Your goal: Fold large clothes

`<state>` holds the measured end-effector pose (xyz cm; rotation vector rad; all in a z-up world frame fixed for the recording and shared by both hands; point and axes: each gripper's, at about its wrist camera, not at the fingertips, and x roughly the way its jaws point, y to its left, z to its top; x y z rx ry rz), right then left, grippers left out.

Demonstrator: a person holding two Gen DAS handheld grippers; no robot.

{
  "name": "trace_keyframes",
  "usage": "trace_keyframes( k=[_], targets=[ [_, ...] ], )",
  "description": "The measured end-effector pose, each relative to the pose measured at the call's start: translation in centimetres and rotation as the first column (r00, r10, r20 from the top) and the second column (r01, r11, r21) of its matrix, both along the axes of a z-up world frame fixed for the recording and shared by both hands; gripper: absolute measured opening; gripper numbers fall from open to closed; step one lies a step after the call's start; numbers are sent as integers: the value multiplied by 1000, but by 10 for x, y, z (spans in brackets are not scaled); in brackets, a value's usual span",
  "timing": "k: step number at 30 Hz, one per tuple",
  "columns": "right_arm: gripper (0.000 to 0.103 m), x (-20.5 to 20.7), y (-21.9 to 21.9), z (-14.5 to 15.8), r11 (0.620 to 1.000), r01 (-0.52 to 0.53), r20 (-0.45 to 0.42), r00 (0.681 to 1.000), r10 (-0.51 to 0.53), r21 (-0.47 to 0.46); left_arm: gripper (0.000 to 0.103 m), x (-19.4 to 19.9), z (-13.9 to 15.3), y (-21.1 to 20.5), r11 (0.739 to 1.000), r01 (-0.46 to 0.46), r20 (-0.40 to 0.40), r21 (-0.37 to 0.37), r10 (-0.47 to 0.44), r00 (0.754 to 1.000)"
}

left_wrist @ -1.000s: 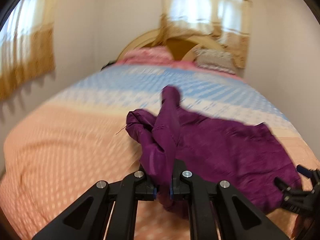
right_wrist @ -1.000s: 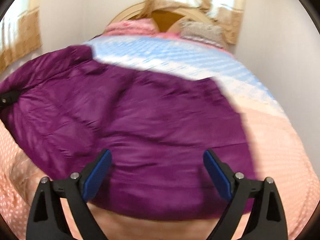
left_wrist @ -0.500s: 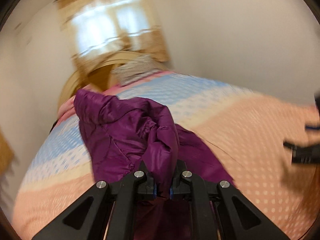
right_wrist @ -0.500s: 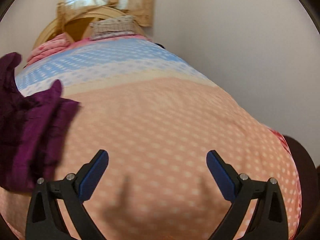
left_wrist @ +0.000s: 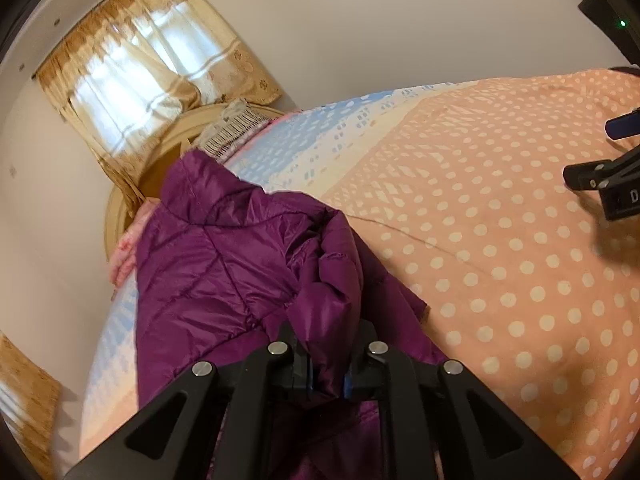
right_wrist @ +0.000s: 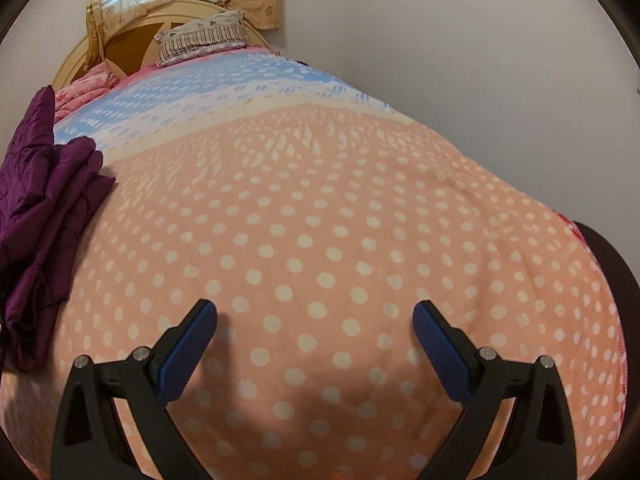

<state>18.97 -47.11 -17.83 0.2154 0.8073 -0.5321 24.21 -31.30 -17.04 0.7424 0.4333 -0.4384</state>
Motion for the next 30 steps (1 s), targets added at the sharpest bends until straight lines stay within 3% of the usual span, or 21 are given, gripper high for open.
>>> trace_keyframes(
  k=[4, 7, 10, 11, 14, 18, 22, 26, 28, 30],
  targets=[
    [100, 2, 4, -2, 1000, -11, 1, 1000, 11, 3, 27, -15, 9, -12, 1000, 12, 16, 15, -13, 1000],
    [100, 5, 5, -4, 1000, -16, -2, 1000, 16, 4, 37, -30, 33, -18, 998, 55, 24, -29, -54, 998],
    [100, 7, 5, -3, 1000, -15, -1, 1000, 15, 1, 58, -47, 63, -20, 995, 93, 89, -45, -89, 992],
    [100, 7, 4, -3, 1000, -13, 2, 1000, 13, 4, 60, -47, 71, -20, 995, 89, 101, -50, -84, 991],
    [100, 9, 5, 1, 1000, -10, 12, 1000, 10, 11, 63, -37, 96, -6, 997, 45, 139, -68, -35, 990],
    [100, 23, 9, 8, 999, -25, 29, 999, 24, 22, 70, 9, 109, 26, 990, -116, 211, -76, 130, 969],
    [100, 52, 26, 17, 997, -62, 47, 997, 61, 36, 70, 78, 105, 72, 946, -304, 179, -113, 320, 930],
    [99, 84, 51, 31, 993, -116, 57, 992, 115, 18, 70, 125, 89, 103, 904, -410, 159, -118, 425, 891],
    [97, 100, 63, 46, 990, -141, 78, 987, 140, 11, 70, 148, 82, 118, 871, -475, 140, -122, 489, 861],
    [82, 115, 75, 65, 988, -155, 106, 982, 154, 6, 70, 170, 74, 131, 838, -529, 96, -136, 542, 835]
  ],
)
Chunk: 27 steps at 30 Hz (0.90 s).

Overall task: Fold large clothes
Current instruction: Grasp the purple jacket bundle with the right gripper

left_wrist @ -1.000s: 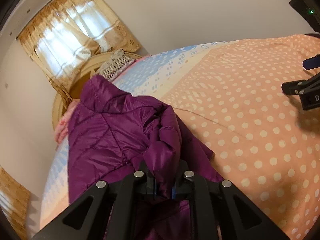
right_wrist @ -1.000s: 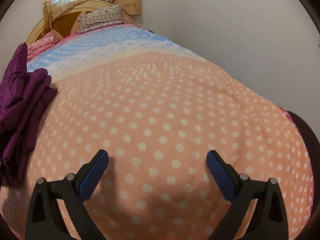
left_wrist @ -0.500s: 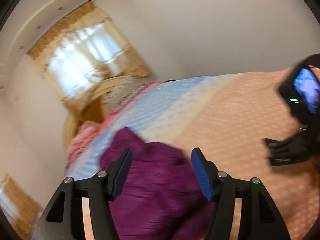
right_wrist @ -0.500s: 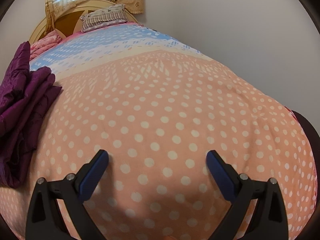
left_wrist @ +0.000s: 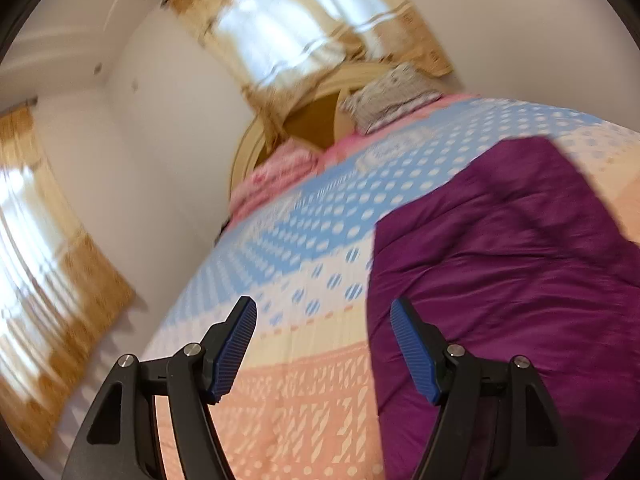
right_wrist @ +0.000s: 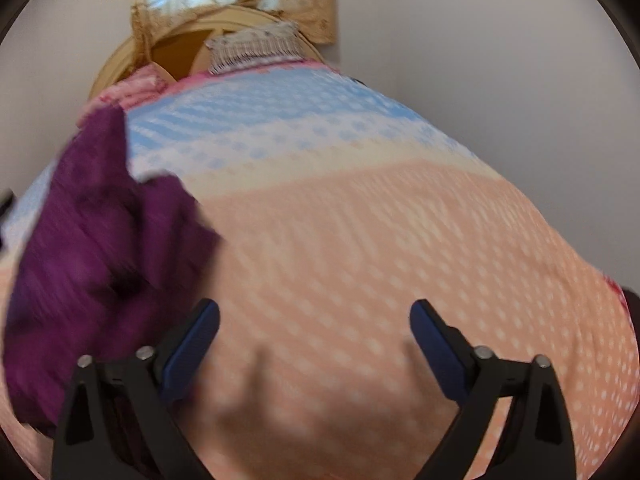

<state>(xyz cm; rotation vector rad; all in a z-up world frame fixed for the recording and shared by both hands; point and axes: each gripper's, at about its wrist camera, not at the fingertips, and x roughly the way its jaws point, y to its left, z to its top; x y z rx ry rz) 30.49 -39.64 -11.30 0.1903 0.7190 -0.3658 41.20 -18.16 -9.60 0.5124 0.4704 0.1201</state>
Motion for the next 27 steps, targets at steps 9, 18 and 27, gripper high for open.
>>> trace_keyframes(
  k=[9, 18, 27],
  targets=[
    [62, 79, 64, 60, 996, -86, 96, 992, 84, 16, 70, 40, -39, -3, 987, -62, -124, -147, 43, 991],
    [46, 110, 43, -30, 990, -54, 16, 999, 52, 131, 83, 33, -35, -8, 973, -3, -109, -229, -23, 994],
    [49, 99, 30, -46, 989, -16, 20, 1000, 13, 150, 93, 62, -59, -34, 984, -70, -152, -162, 45, 987]
  ],
)
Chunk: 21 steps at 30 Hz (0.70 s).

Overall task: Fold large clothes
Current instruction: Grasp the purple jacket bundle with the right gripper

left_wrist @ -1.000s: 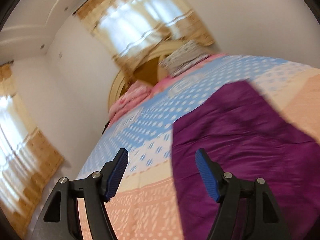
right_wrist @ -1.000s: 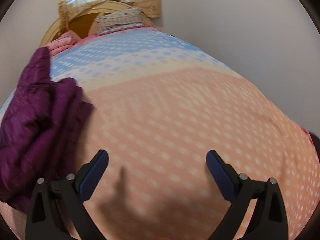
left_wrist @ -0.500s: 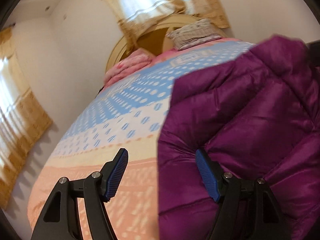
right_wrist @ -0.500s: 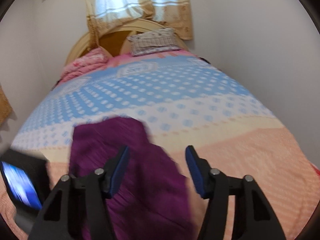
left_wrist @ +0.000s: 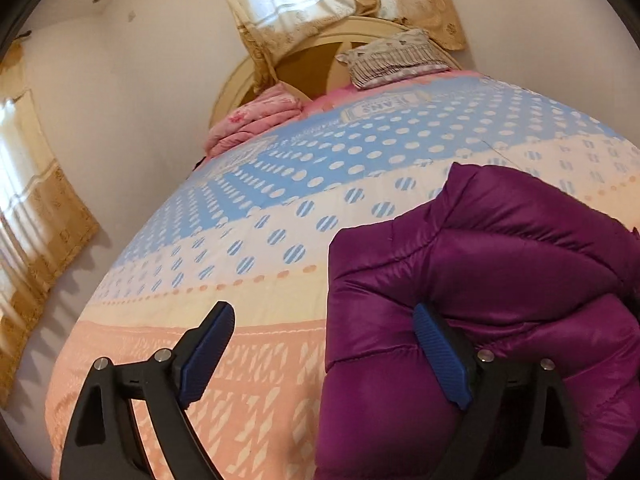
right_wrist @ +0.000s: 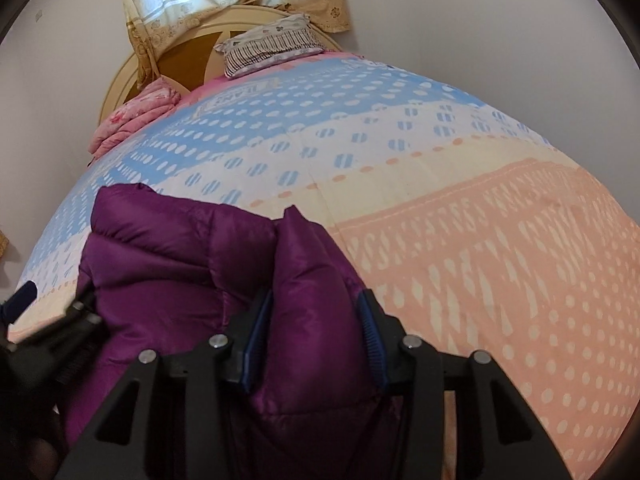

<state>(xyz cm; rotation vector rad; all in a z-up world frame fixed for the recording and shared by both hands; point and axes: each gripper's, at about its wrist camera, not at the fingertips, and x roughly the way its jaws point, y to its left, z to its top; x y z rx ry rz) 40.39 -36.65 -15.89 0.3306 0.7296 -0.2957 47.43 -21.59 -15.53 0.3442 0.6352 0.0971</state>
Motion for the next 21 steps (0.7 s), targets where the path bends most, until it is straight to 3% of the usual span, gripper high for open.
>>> trace_keyframes(
  k=[7, 21],
  targets=[
    [50, 5, 9, -7, 999, -2, -25, 1000, 1, -43, 97, 3, -12, 13, 997, -9, -36, -71, 7, 999],
    [50, 12, 15, -17, 994, 4, -80, 997, -13, -110, 97, 9, -20, 14, 998, 2, -62, -61, -6, 998]
  ],
)
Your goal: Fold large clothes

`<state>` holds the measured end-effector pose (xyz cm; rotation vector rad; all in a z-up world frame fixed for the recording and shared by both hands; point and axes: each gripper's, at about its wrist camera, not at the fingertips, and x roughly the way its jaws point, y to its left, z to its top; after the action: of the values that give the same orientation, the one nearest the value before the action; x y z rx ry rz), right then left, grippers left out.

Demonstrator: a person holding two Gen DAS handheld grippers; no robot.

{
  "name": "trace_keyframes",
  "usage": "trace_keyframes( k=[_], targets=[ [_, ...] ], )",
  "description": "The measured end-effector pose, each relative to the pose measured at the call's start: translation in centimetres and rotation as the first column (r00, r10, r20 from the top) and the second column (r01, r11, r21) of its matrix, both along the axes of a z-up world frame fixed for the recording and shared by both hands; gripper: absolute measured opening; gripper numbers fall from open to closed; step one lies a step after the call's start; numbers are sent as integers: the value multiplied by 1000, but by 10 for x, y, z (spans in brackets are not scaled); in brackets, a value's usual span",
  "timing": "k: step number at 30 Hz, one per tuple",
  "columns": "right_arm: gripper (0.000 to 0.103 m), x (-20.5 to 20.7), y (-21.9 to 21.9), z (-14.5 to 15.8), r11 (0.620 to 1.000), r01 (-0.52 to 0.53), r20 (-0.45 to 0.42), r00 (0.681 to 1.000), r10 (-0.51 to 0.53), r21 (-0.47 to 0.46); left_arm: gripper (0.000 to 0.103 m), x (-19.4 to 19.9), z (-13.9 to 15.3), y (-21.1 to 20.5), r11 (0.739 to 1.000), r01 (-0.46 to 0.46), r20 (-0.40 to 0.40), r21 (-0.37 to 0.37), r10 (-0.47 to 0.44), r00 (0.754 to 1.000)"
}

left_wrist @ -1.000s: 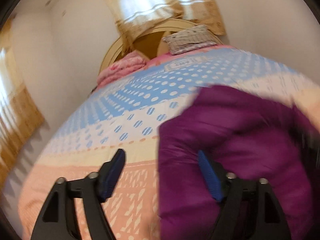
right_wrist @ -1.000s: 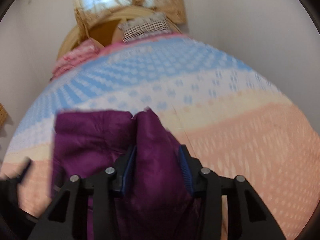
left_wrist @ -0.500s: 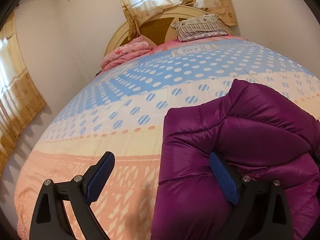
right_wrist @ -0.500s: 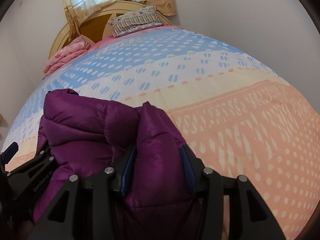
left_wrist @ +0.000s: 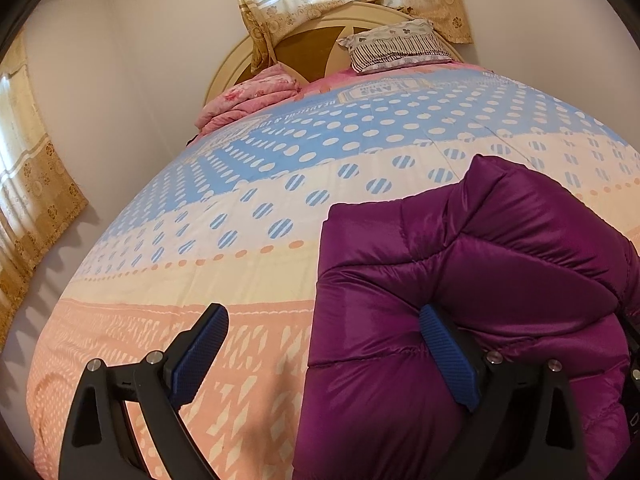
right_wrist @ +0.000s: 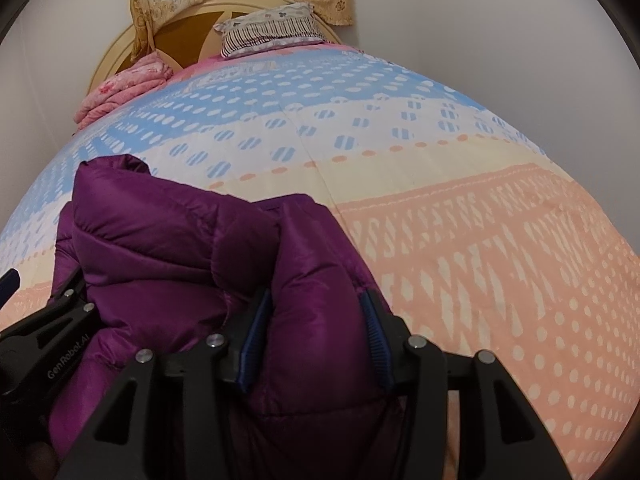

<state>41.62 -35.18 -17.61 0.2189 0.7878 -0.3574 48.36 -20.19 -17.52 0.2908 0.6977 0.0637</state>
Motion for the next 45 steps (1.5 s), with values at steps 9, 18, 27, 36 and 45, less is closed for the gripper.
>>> trace_keyframes(
  k=[9, 18, 27, 36, 45],
  targets=[
    [51, 3, 5, -2, 999, 1, -23, 1000, -2, -46, 97, 2, -3, 5, 1000, 11, -25, -27, -12, 1000],
    [51, 3, 7, -3, 998, 4, -26, 1000, -5, -64, 97, 2, -3, 6, 999, 15, -31, -34, -16, 999],
    [52, 3, 7, -4, 998, 3, -26, 1000, -4, -64, 97, 2, -5, 5, 999, 16, -36, -33, -17, 999],
    [62, -8, -5, 4, 999, -18, -7, 1000, 18, 27, 97, -13, 10, 36, 984, 77, -98, -163, -94, 991],
    [80, -80, -26, 20, 997, -44, 77, 996, 38, 70, 97, -86, 2, 98, 920, 137, -95, -367, -183, 978]
  ],
)
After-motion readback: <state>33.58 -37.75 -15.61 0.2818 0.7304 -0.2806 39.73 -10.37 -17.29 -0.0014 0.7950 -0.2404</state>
